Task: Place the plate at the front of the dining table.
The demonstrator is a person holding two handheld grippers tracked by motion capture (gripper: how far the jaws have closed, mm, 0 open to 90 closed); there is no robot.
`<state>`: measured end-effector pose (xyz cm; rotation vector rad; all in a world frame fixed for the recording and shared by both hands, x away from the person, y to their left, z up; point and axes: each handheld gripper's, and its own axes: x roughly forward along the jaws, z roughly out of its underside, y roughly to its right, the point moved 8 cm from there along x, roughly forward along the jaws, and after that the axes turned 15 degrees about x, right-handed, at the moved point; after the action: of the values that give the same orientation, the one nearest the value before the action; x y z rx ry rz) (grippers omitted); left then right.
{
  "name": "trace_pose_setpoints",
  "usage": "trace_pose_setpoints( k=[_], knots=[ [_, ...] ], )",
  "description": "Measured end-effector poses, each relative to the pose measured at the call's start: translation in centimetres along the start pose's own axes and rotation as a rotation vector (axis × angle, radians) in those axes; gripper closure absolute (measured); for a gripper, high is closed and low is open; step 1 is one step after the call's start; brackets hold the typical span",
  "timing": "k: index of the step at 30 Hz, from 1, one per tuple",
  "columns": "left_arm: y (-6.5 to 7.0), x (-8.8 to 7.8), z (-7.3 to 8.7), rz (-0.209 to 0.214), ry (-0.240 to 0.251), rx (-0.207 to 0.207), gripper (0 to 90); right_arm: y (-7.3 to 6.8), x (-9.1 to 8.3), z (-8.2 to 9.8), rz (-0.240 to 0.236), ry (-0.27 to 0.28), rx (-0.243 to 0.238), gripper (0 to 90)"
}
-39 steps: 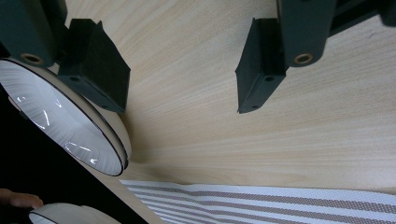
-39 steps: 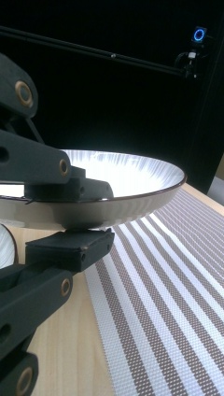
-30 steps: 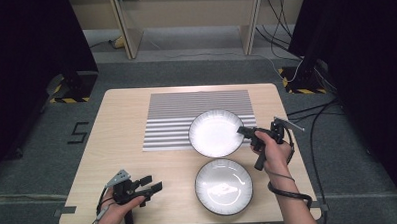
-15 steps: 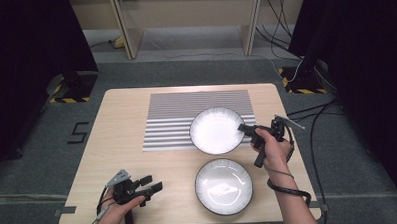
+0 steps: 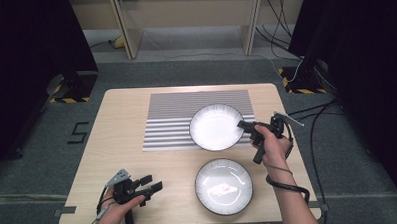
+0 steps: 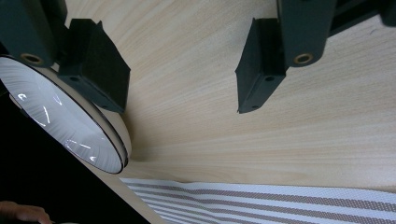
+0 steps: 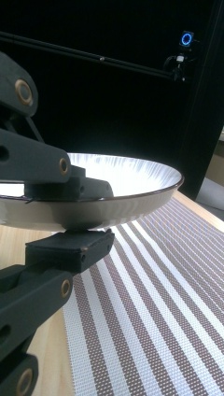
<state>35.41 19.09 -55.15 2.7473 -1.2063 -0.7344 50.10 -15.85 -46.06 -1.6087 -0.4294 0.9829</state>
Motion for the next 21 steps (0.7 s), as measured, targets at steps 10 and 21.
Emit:
trace_pose_setpoints(
  k=[10, 21],
  knots=[
    [-0.13, -0.03, -0.01, 0.0, 0.002, -0.008, 34.2, -0.21, 0.45, -0.53, 0.009, 0.011, 0.004, 74.0],
    [-0.07, -0.01, -0.04, 0.002, 0.001, -0.005, 34.2, -0.48, 0.85, -0.94, 0.021, 0.014, 0.009, 73.9]
  ],
)
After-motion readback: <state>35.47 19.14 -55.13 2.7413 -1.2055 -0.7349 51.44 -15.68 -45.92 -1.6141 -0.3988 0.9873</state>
